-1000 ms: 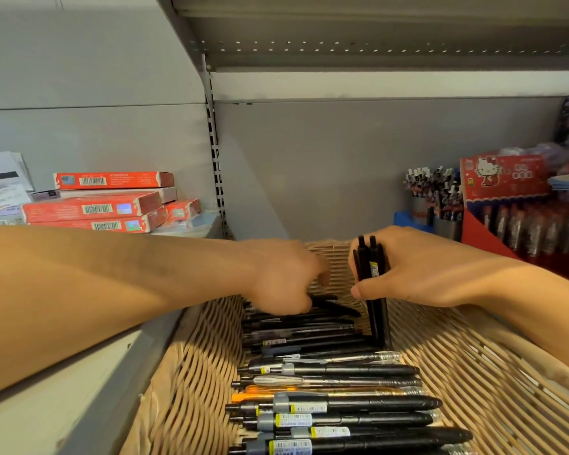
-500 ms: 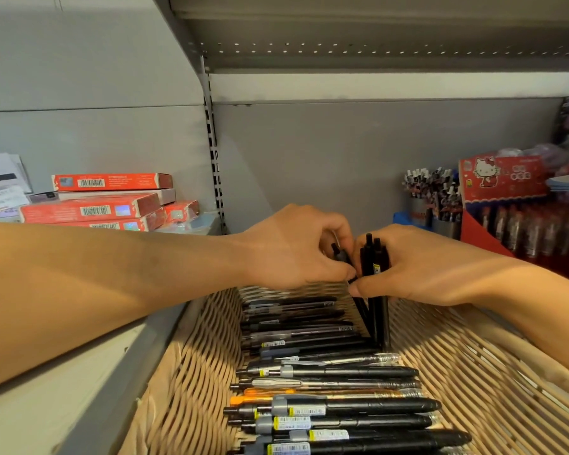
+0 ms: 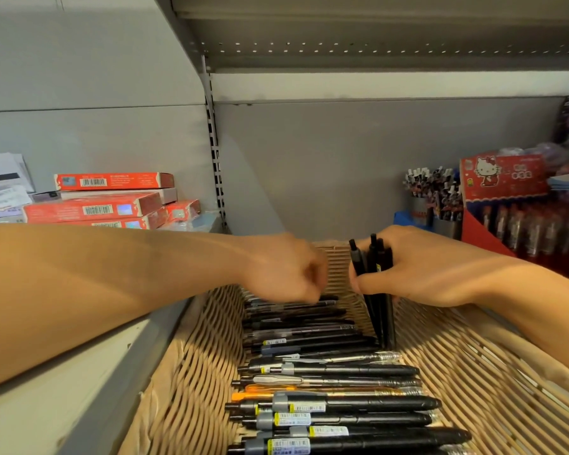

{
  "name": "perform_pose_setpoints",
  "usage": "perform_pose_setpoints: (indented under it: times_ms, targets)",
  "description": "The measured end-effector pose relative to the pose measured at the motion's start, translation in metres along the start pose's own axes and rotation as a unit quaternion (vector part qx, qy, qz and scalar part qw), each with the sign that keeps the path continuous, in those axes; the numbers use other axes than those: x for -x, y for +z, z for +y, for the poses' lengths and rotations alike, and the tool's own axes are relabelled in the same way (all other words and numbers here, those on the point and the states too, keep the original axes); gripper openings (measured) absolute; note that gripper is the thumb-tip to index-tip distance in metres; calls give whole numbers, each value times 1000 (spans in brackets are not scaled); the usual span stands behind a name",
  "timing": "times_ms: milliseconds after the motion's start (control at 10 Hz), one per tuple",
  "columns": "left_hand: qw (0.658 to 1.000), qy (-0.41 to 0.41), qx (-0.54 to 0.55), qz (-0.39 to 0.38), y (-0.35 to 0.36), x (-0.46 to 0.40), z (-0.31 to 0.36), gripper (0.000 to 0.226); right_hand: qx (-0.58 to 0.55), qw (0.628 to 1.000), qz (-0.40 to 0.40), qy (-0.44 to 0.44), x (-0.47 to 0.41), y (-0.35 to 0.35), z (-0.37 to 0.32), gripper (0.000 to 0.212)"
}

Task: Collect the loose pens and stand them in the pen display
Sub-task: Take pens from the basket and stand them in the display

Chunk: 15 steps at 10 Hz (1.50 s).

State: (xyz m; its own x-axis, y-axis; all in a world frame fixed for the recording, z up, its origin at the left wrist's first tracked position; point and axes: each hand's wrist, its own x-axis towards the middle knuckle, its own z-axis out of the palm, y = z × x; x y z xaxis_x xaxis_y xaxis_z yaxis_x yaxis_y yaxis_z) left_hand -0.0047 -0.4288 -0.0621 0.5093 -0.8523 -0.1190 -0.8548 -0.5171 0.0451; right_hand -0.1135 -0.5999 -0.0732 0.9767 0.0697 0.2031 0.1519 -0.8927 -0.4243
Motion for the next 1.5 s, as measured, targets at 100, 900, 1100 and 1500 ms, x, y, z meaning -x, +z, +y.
perform_pose_setpoints:
  times_ms: [100,900,1100,1500]
  targets:
    - [970,-48,-153,-183,9,5,0,52,-5,1000,0,-3,1,0,0,16]
    - [969,-52,-168,-176,9,2,9,29,-23,1000,-8,-15,-1,1,3,17]
    - [980,-31,-155,-122,11,2,6,27,-6,1000,1,-10,0,1,-1,14]
    - [970,56,214,101,-2,2,10,18,-10,1000,5,-4,0,1,-2,10]
